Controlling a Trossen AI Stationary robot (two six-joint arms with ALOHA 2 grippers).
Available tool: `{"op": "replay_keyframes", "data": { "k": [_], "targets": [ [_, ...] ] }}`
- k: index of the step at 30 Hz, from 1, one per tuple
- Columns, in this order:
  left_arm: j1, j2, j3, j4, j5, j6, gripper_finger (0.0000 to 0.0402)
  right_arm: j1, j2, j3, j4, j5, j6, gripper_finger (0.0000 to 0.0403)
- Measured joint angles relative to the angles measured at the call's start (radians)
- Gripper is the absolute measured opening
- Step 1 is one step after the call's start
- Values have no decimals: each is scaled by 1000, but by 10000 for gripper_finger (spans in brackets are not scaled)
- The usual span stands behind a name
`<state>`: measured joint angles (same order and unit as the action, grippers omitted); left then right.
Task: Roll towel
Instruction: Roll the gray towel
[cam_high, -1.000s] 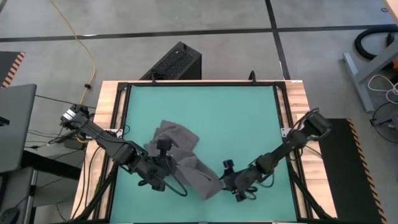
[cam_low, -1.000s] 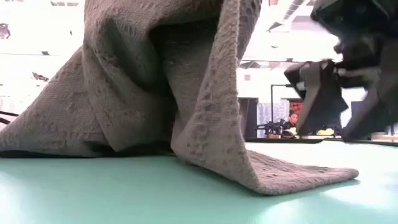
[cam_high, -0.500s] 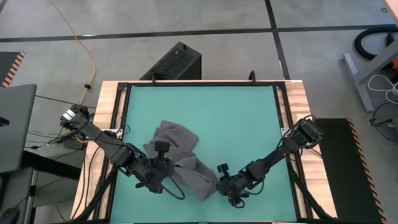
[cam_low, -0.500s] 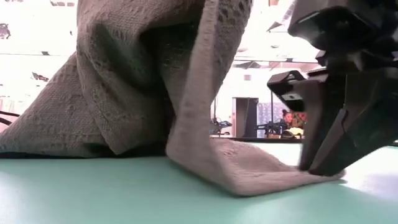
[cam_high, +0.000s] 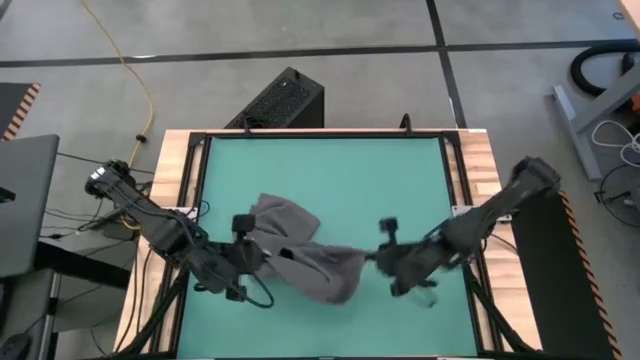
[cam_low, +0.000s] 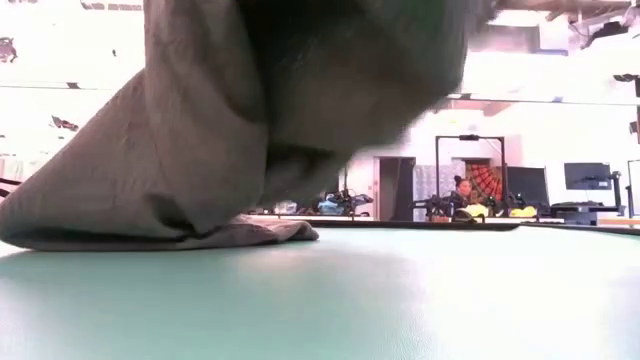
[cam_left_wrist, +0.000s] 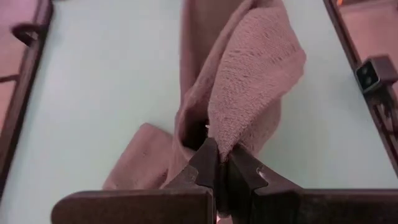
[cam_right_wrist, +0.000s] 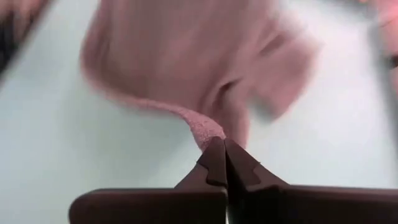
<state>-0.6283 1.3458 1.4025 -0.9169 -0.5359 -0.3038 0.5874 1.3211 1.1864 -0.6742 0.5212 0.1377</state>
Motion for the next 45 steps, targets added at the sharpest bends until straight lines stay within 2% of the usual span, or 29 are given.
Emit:
{"op": "replay_keyframes", "data": {
  "k": [6,9,13,16,21,25,29,32,36,41,45],
  "targets": [
    [-9,-113,0,-2,-62,18,0,0,-175,103,74,172,-145,6],
    [-1,-177,0,-9,-65,3,0,-2,-245,157,209,258,-257,6],
    [2,-239,0,-45,-29,-36,0,-2,-301,183,434,270,-385,6],
    [2,-266,0,-78,1,-50,0,-19,-320,198,535,269,-432,6],
    [2,-274,0,-66,83,-26,0,-64,-327,227,551,270,-427,6],
    [-2,-274,0,72,184,108,0,-85,-304,253,587,265,-465,6],
    [-21,-278,25,260,258,299,0,-95,-282,293,745,217,-675,6],
    [-27,-282,70,377,273,416,0,-95,-261,323,844,119,-824,6],
    [-37,-279,143,477,301,554,0,-94,-223,386,872,-30,-944,7],
    [-39,-281,234,527,302,633,0,-97,-184,491,826,0,-967,9],
    [-38,-280,286,525,233,661,0,-116,-148,553,795,1,-977,10]
  ]
}}
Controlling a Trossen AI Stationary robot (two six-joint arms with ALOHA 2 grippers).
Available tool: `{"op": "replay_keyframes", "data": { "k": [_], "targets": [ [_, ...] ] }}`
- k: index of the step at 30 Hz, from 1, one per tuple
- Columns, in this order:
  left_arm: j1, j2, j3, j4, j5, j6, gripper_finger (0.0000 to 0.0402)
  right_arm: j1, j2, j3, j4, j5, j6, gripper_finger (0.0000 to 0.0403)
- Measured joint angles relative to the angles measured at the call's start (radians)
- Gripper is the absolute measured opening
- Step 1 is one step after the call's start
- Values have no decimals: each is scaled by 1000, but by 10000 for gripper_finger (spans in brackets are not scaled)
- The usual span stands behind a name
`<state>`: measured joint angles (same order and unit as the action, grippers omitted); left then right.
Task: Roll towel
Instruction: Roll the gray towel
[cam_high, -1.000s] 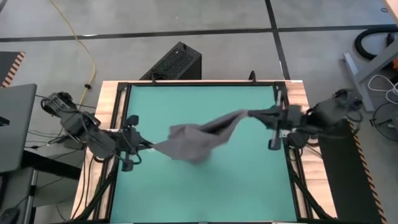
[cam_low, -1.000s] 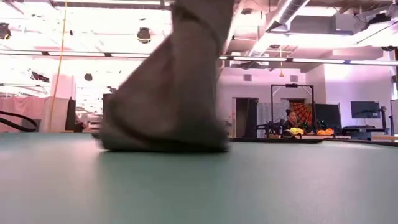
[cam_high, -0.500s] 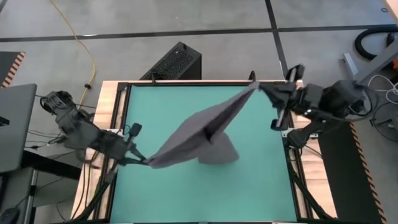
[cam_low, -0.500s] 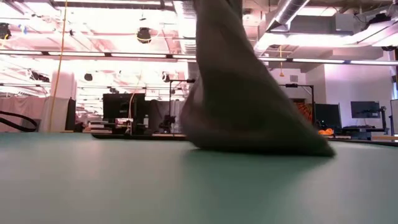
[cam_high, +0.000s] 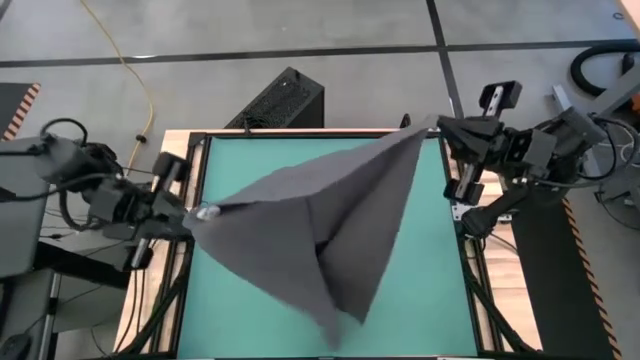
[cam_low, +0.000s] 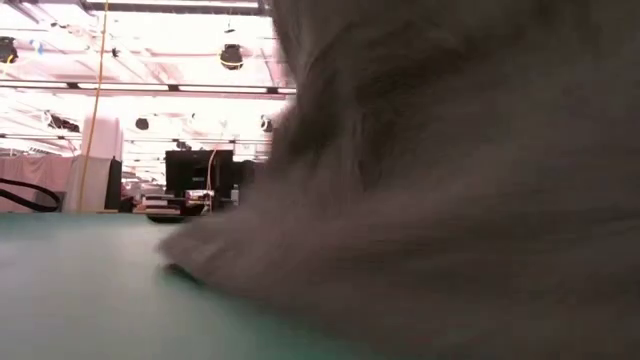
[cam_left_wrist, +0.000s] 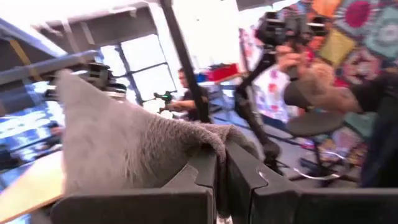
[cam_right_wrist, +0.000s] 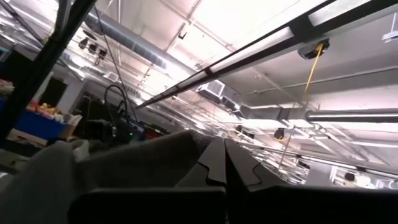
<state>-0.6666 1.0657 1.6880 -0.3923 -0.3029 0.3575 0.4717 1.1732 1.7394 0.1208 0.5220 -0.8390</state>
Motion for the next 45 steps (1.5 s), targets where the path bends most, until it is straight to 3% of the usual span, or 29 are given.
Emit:
{"op": "replay_keyframes", "data": {
  "k": [8,14,20,22,27,31,34,37,45],
  "targets": [
    [0,-1,31,5,-27,21,0,-3,45,86,-82,39,8,11],
    [20,-9,32,-140,-307,35,0,-86,59,86,-322,254,45,12],
    [162,-9,32,-446,-590,-67,0,-346,84,56,-565,228,240,12],
    [232,-9,32,-588,-634,-155,0,-452,102,34,-608,175,299,12],
    [424,-8,6,-854,-588,-375,0,-691,181,-62,-581,-56,433,12],
    [537,-9,-86,-925,-449,-477,0,-796,284,-130,-523,-153,514,12],
    [591,-9,-188,-930,-340,-500,0,-818,383,-155,-479,-165,545,12],
    [635,-4,-301,-930,-303,-502,0,-821,480,-153,-478,-166,575,20],
    [787,-3,-543,-941,-268,-506,0,-821,576,-22,-778,-155,605,115]
  ]
}}
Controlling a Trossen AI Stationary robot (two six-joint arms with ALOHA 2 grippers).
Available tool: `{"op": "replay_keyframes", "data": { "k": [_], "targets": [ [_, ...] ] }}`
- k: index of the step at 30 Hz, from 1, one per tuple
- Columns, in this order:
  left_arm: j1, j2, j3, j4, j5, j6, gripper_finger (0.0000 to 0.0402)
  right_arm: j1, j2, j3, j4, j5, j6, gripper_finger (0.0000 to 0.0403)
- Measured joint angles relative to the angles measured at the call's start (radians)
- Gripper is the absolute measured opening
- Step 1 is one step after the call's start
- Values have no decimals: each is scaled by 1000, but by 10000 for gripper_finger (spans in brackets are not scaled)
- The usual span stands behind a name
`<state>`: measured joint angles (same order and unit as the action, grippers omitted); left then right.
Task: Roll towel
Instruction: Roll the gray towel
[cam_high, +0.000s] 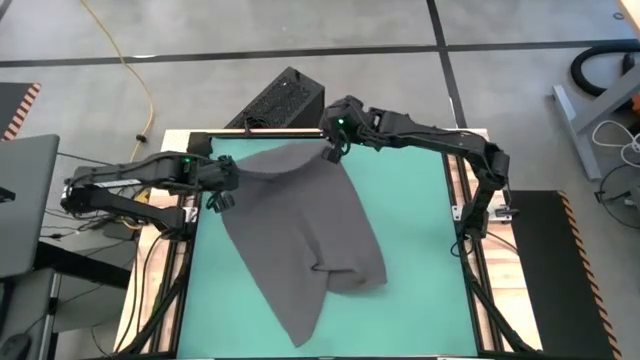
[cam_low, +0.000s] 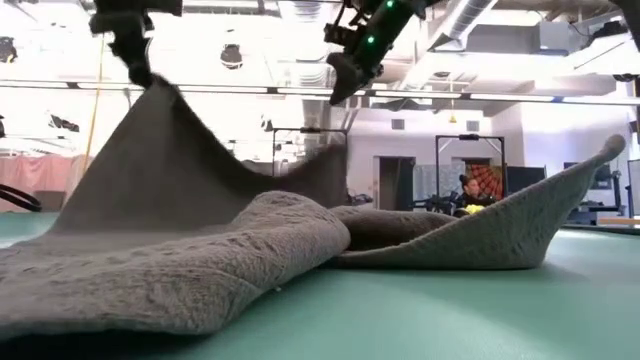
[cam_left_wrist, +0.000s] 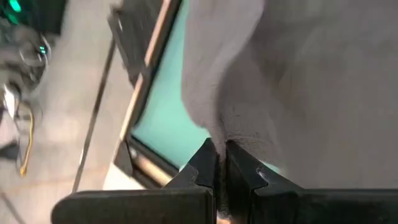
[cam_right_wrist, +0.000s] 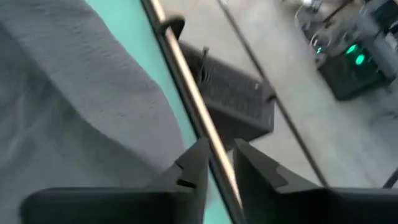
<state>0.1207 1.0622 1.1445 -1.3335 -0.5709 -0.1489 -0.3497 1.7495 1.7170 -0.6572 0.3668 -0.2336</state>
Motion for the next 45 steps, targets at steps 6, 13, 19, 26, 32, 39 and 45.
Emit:
{"op": "replay_keyframes", "data": {
  "k": [6,13,19,26,32,39,45],
  "targets": [
    [135,0,-97,8,63,37,0,19,-71,100,-317,-184,195,184],
    [231,0,-180,58,146,48,0,258,-162,-162,-296,-494,384,208],
    [239,0,-204,86,229,49,0,530,-192,-516,91,-447,503,192],
    [239,0,-204,90,262,25,0,647,-193,-767,252,-316,669,161],
    [239,0,-204,99,262,-12,0,646,-191,-938,360,-282,761,128],
    [239,0,-204,94,240,-51,7,587,-198,-1015,272,-174,740,93],
    [239,0,-204,89,234,-66,23,465,-187,-951,1,103,638,69]
  ]
}}
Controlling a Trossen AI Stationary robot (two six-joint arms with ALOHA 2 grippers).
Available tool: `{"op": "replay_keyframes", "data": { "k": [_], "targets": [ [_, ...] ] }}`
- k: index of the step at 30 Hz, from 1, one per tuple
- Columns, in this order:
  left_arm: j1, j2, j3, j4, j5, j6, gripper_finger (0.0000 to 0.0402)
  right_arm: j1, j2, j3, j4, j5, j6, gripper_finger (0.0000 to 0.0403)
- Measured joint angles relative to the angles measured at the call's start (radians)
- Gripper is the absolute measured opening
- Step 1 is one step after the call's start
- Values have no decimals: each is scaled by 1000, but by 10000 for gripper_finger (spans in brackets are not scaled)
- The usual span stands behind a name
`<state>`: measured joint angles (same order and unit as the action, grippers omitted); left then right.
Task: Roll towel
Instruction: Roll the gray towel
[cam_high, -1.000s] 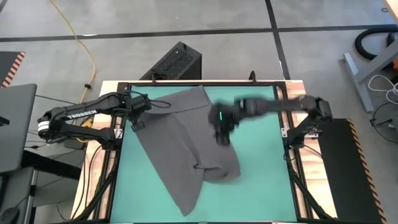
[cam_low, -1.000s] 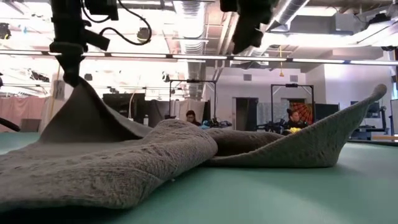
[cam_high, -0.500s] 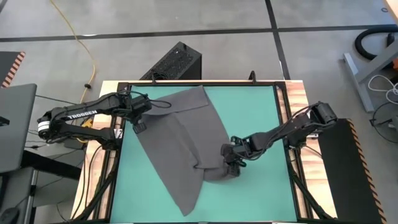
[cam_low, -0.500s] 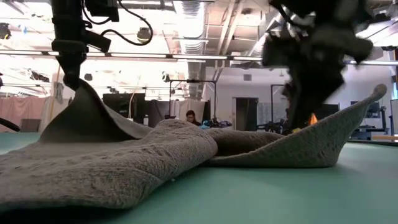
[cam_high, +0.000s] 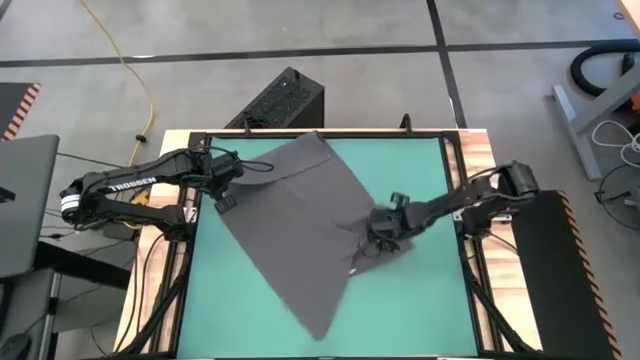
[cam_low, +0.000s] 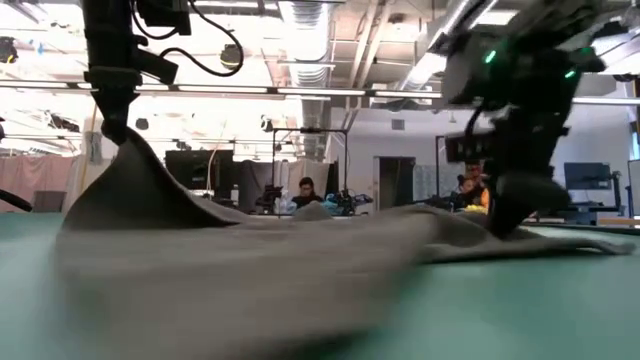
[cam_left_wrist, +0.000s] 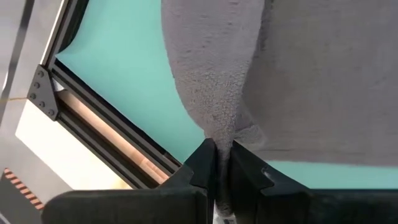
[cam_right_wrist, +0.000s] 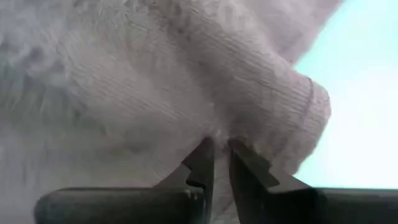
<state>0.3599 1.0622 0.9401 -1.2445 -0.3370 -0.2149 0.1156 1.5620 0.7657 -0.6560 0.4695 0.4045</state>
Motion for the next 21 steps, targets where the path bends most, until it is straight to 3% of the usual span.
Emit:
{"op": "replay_keyframes", "data": {
  "k": [4,12,15,17,21],
  "targets": [
    [0,0,0,-15,0,-12,20,-94,-5,111,-169,132,-71,60],
    [0,0,0,-26,27,-14,7,-210,-3,397,-443,182,-268,58],
    [0,0,0,-26,27,-14,6,-245,-4,511,-471,207,-314,58],
    [0,0,0,-26,29,-14,6,-271,-4,571,-465,119,-293,58],
    [-1,0,0,-26,56,-25,6,-279,-6,591,-371,-324,-200,65]
  ]
}}
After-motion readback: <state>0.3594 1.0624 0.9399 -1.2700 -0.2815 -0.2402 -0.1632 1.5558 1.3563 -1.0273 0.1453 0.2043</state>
